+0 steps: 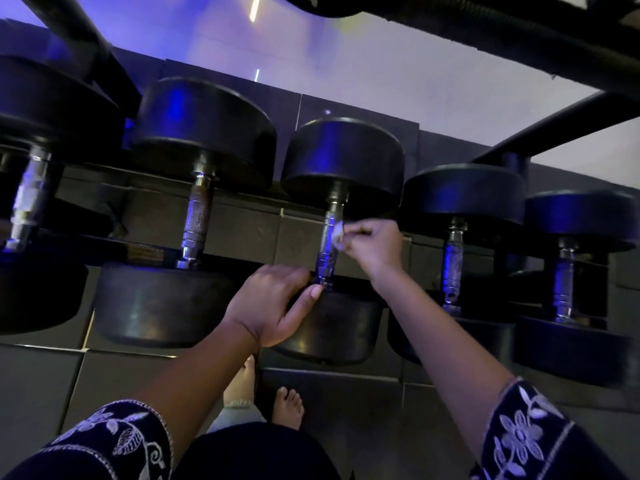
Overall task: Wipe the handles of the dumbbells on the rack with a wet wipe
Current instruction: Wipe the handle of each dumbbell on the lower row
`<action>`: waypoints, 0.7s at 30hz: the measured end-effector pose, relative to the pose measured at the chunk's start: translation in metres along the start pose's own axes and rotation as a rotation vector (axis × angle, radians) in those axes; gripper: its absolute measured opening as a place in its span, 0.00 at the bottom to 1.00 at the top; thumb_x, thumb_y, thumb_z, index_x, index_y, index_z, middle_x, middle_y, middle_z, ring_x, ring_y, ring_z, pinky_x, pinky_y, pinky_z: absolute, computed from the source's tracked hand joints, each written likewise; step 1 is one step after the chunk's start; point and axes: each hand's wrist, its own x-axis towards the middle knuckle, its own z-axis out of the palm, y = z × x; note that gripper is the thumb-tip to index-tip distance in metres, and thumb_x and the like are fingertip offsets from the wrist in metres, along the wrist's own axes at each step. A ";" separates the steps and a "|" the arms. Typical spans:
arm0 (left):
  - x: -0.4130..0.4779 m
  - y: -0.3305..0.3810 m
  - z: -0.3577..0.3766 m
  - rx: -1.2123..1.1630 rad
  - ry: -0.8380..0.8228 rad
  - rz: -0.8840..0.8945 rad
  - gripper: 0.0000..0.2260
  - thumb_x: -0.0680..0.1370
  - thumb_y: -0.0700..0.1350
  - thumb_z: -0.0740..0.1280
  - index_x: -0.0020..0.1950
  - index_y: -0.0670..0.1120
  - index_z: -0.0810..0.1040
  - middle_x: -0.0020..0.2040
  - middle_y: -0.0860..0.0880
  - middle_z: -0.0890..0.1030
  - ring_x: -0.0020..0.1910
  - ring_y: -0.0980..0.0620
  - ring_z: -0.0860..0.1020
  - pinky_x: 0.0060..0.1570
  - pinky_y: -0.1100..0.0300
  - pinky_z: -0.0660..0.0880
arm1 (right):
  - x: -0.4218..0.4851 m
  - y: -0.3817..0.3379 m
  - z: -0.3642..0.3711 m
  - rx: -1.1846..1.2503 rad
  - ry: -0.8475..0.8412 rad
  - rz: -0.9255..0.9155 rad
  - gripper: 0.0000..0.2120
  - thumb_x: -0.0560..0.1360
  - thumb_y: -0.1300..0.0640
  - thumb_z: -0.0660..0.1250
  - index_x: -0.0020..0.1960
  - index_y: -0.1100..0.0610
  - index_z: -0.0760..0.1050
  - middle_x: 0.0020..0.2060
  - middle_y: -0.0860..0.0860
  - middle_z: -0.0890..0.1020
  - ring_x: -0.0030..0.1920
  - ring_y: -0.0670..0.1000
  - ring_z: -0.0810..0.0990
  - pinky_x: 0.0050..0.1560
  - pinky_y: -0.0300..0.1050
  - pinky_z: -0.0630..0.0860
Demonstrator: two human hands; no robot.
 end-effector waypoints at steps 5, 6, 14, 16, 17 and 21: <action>0.001 -0.001 0.001 0.013 0.012 0.001 0.21 0.82 0.59 0.49 0.41 0.48 0.71 0.35 0.53 0.72 0.36 0.49 0.74 0.41 0.54 0.71 | -0.017 0.011 -0.009 -0.188 -0.106 -0.033 0.08 0.66 0.66 0.73 0.34 0.53 0.82 0.34 0.51 0.84 0.37 0.49 0.83 0.46 0.51 0.82; 0.001 -0.001 0.001 0.018 0.016 0.000 0.21 0.82 0.59 0.49 0.41 0.48 0.71 0.35 0.54 0.72 0.36 0.49 0.74 0.41 0.54 0.70 | -0.012 0.009 -0.010 -0.210 -0.128 -0.057 0.08 0.65 0.66 0.73 0.33 0.54 0.82 0.33 0.51 0.84 0.36 0.49 0.83 0.45 0.52 0.82; 0.002 0.008 -0.002 -0.047 0.060 -0.138 0.22 0.81 0.63 0.51 0.38 0.49 0.71 0.33 0.54 0.72 0.34 0.54 0.73 0.37 0.54 0.70 | -0.025 -0.005 -0.038 0.224 -0.089 0.106 0.07 0.69 0.73 0.67 0.44 0.65 0.79 0.35 0.57 0.82 0.34 0.51 0.82 0.32 0.42 0.79; 0.009 0.021 0.002 -0.072 0.112 -0.331 0.25 0.78 0.65 0.53 0.36 0.46 0.73 0.31 0.50 0.75 0.34 0.50 0.76 0.36 0.52 0.71 | -0.028 0.005 -0.055 0.288 -0.081 0.137 0.08 0.71 0.71 0.66 0.47 0.64 0.78 0.36 0.57 0.81 0.35 0.53 0.81 0.31 0.41 0.78; 0.013 0.029 0.004 -0.021 0.115 -0.397 0.26 0.77 0.65 0.52 0.36 0.45 0.75 0.32 0.48 0.77 0.36 0.47 0.78 0.38 0.52 0.72 | -0.028 0.010 -0.063 0.308 -0.086 0.152 0.08 0.71 0.71 0.65 0.47 0.62 0.78 0.37 0.58 0.81 0.35 0.54 0.81 0.31 0.41 0.78; 0.038 0.078 0.021 0.294 0.013 -0.506 0.19 0.78 0.61 0.53 0.46 0.50 0.77 0.46 0.48 0.83 0.50 0.46 0.80 0.54 0.52 0.66 | -0.022 0.021 -0.099 0.371 -0.154 0.136 0.14 0.72 0.73 0.61 0.51 0.63 0.79 0.42 0.62 0.83 0.39 0.60 0.83 0.34 0.41 0.79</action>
